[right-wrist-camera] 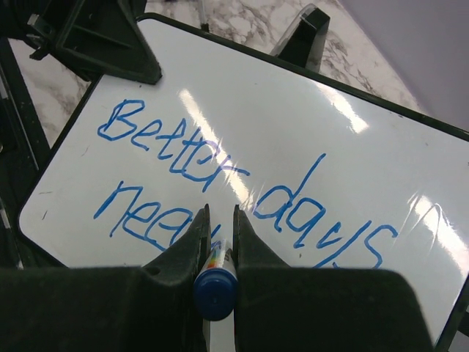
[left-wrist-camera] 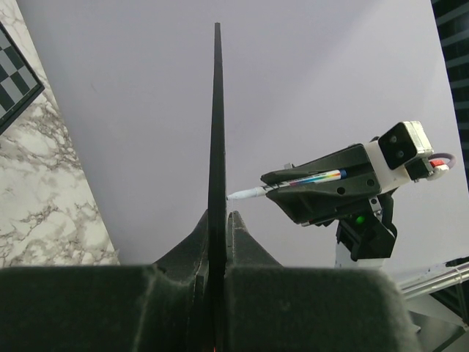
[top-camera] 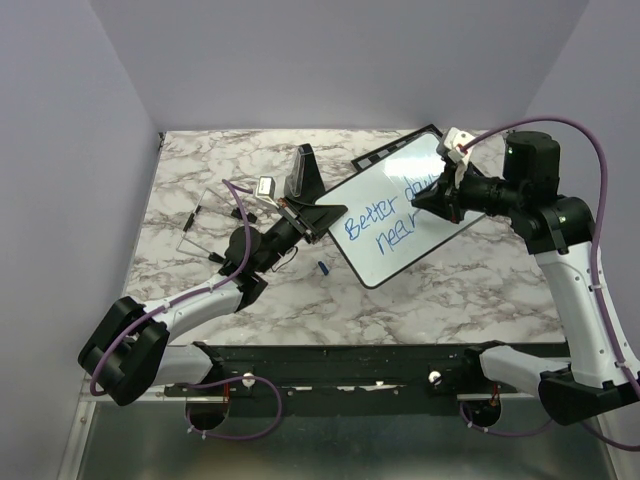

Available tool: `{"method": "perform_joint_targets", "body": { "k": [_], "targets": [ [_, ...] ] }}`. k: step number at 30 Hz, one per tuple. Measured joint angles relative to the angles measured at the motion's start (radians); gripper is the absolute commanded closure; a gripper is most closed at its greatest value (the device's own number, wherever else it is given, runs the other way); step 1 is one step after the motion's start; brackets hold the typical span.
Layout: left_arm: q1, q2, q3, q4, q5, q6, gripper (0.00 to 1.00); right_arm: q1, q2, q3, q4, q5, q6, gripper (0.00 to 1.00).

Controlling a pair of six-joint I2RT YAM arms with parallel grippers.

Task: Write a sentence on the whiteboard
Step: Write a sentence on the whiteboard, then place the whiteboard on the whiteboard stand.

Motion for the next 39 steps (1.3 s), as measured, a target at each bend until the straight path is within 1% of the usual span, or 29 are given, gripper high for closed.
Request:
{"method": "perform_joint_targets", "body": {
  "k": [5,9,11,13,17,20,24,26,32,37,39],
  "targets": [
    [0.000,0.000,0.000,0.000,0.000,0.000,1.00,0.000,-0.001,0.001,0.032,0.070,0.031,0.99],
    [0.000,0.000,0.000,0.000,0.000,0.000,1.00,-0.001,-0.004,0.001,0.044,0.088,0.042,0.99],
    [0.000,0.000,0.000,0.002,0.000,-0.002,1.00,-0.001,-0.006,0.005,0.039,0.060,0.042,1.00],
    [0.000,0.000,0.000,0.004,0.000,-0.003,1.00,-0.002,-0.004,0.034,0.016,0.000,0.043,1.00],
    [0.002,0.000,0.008,-0.002,0.008,0.038,1.00,-0.006,0.008,0.171,-0.004,-0.139,0.068,1.00],
    [0.009,-0.020,0.038,-0.071,0.026,0.162,1.00,-0.010,0.008,0.274,-0.003,-0.190,0.090,0.99],
    [0.019,-0.125,0.053,-0.228,0.034,0.417,1.00,-0.047,0.004,0.339,-0.002,-0.208,0.117,0.99],
    [0.033,-0.190,0.053,-0.292,0.038,0.538,1.00,-0.069,0.000,0.344,-0.002,-0.207,0.127,0.99],
    [0.078,-0.354,0.038,-0.382,0.068,0.845,1.00,-0.119,-0.002,0.326,-0.001,-0.207,0.148,0.99],
    [0.117,-0.465,0.038,-0.529,0.093,1.051,1.00,-0.156,-0.003,0.299,0.005,-0.224,0.169,0.99],
    [0.150,-0.497,0.038,-0.586,0.098,1.096,1.00,-0.164,-0.003,0.287,0.016,-0.232,0.177,0.99]
  ]
}}
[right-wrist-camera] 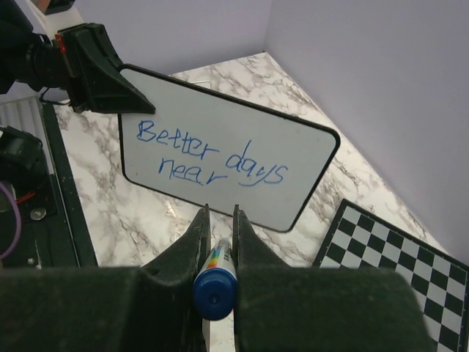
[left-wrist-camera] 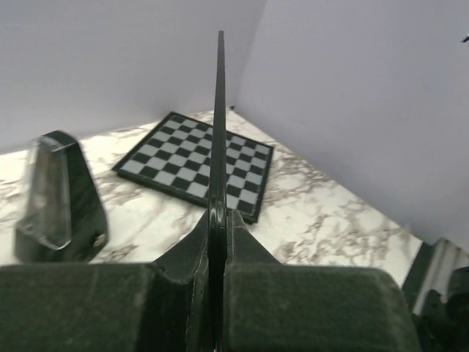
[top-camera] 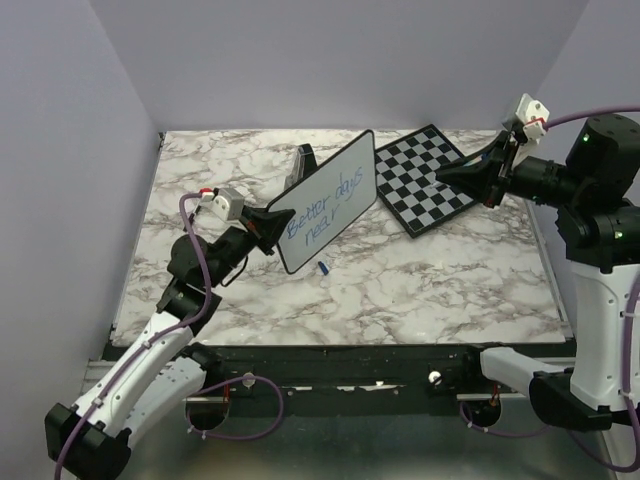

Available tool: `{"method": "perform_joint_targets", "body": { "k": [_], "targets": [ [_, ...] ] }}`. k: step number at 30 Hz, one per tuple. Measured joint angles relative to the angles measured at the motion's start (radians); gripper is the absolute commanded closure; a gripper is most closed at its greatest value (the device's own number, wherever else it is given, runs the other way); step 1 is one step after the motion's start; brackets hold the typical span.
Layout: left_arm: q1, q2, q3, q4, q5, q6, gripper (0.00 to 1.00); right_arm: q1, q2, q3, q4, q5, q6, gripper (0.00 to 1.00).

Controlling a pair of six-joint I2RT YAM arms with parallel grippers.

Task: Write a sentence on the whiteboard
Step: Place the whiteboard on the whiteboard stand.

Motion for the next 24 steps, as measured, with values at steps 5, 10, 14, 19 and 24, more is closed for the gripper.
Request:
{"method": "perform_joint_targets", "body": {
  "k": [5,10,14,19,24],
  "targets": [
    [0.104,-0.081,0.006,-0.151,-0.011,0.088,1.00,-0.009,-0.012,-0.097,0.060,-0.021,0.011,0.99],
    [0.175,-0.117,0.090,-0.319,-0.026,0.156,1.00,-0.011,-0.037,-0.360,0.175,-0.045,0.028,0.99],
    [0.192,-0.152,0.162,-0.387,-0.026,0.185,1.00,-0.012,-0.035,-0.539,0.247,-0.055,0.040,0.99],
    [0.196,-0.186,0.211,-0.422,-0.050,0.214,1.00,-0.012,-0.045,-0.653,0.327,-0.072,0.042,1.00],
    [0.206,-0.185,0.230,-0.439,-0.157,0.280,1.00,-0.012,-0.061,-0.710,0.389,-0.105,0.045,0.99]
  ]
}}
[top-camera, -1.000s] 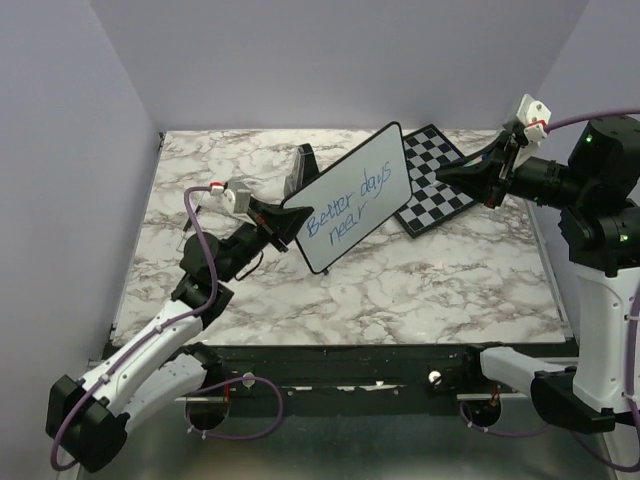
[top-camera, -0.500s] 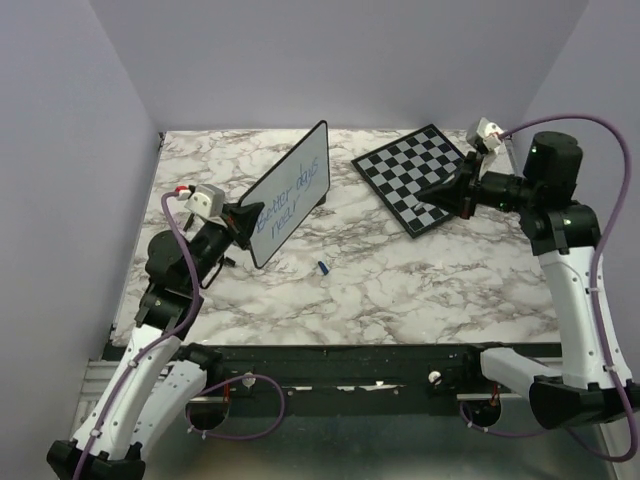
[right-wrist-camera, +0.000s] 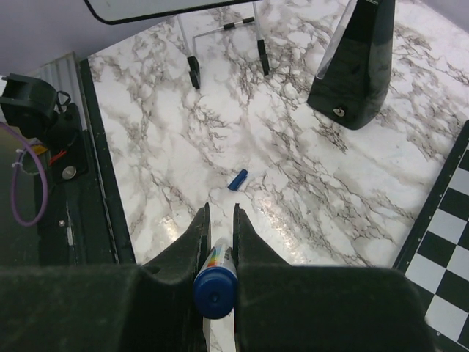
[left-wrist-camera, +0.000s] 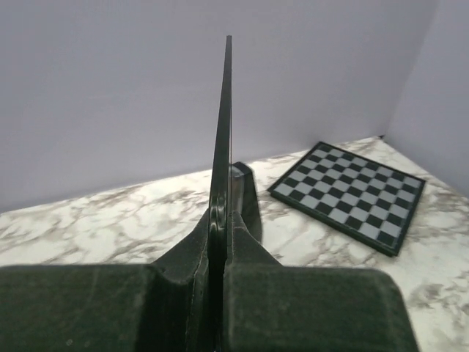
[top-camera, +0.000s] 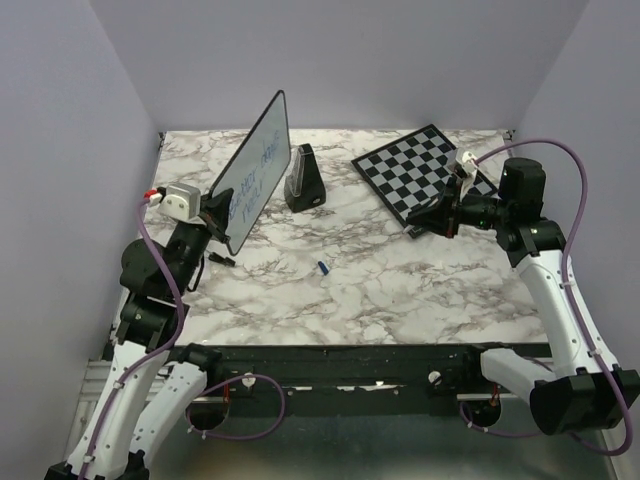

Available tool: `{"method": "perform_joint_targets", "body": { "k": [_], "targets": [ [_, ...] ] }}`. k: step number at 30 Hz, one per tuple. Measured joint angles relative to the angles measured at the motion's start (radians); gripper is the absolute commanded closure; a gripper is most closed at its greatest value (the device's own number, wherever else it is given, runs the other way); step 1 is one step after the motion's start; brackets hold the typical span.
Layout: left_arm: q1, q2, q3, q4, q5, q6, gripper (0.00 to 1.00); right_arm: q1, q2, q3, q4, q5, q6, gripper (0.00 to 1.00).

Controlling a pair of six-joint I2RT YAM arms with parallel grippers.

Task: Write a sentence on the whiteboard
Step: Place the whiteboard on the whiteboard stand.

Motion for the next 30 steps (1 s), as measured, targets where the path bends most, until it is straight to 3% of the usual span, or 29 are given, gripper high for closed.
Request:
{"method": "perform_joint_targets", "body": {
  "k": [5,10,18,30],
  "targets": [
    [0.066,0.016,-0.031,0.027,-0.098,0.040,1.00,0.000,-0.015,-0.027,0.036,-0.030,0.006,0.99],
    [0.204,0.047,-0.117,0.094,-0.105,0.030,1.00,0.000,-0.023,-0.036,0.054,-0.053,0.008,1.00],
    [0.463,0.121,-0.285,0.253,0.066,-0.072,1.00,0.000,-0.023,-0.047,0.062,-0.066,0.008,0.99],
    [0.551,0.127,-0.344,0.386,0.277,-0.133,1.00,0.000,-0.023,-0.050,0.064,-0.069,0.008,0.99]
  ]
}}
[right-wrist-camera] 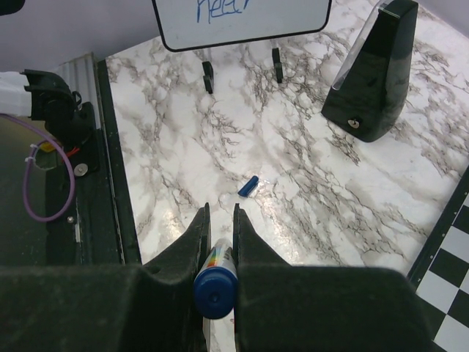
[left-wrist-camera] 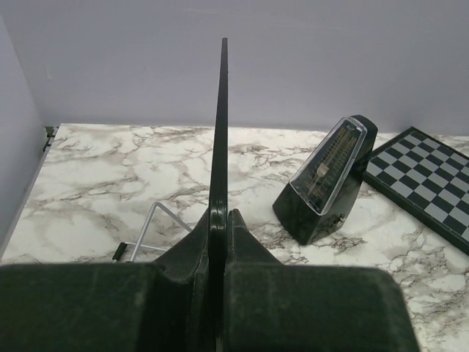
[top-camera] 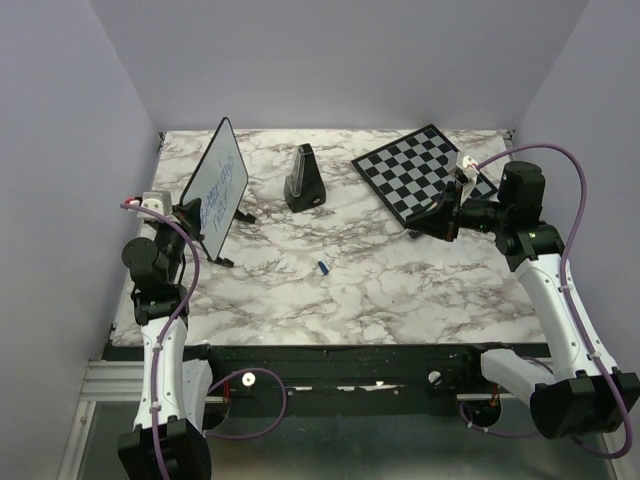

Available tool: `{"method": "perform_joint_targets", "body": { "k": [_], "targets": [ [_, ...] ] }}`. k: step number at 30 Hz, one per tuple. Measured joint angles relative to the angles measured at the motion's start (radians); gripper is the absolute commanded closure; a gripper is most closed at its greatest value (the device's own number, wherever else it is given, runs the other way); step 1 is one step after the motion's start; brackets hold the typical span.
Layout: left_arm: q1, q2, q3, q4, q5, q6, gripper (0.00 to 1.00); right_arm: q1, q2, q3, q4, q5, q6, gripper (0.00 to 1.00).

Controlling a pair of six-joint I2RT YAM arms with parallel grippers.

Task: Write a sentence on the whiteboard
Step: Place the whiteboard on the whiteboard stand.

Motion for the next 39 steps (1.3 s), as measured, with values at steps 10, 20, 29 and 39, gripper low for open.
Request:
{"method": "perform_joint_targets", "body": {
  "k": [10,20,29,39],
  "targets": [
    [0.090,0.047,-0.071,0.049,0.083,-0.030,1.00,0.000,0.000,0.000,0.000,0.000,0.000,1.00],
    [0.122,0.048,-0.119,0.084,0.135,-0.035,1.00,0.000,0.000,0.000,0.000,-0.003,0.000,1.00],
    [0.129,0.107,-0.125,0.155,0.181,0.019,1.00,0.000,0.000,0.000,0.000,-0.010,0.000,0.99],
    [0.143,0.159,-0.148,0.256,0.227,0.058,1.00,0.000,0.000,0.000,0.000,-0.020,0.000,0.99]
  ]
}}
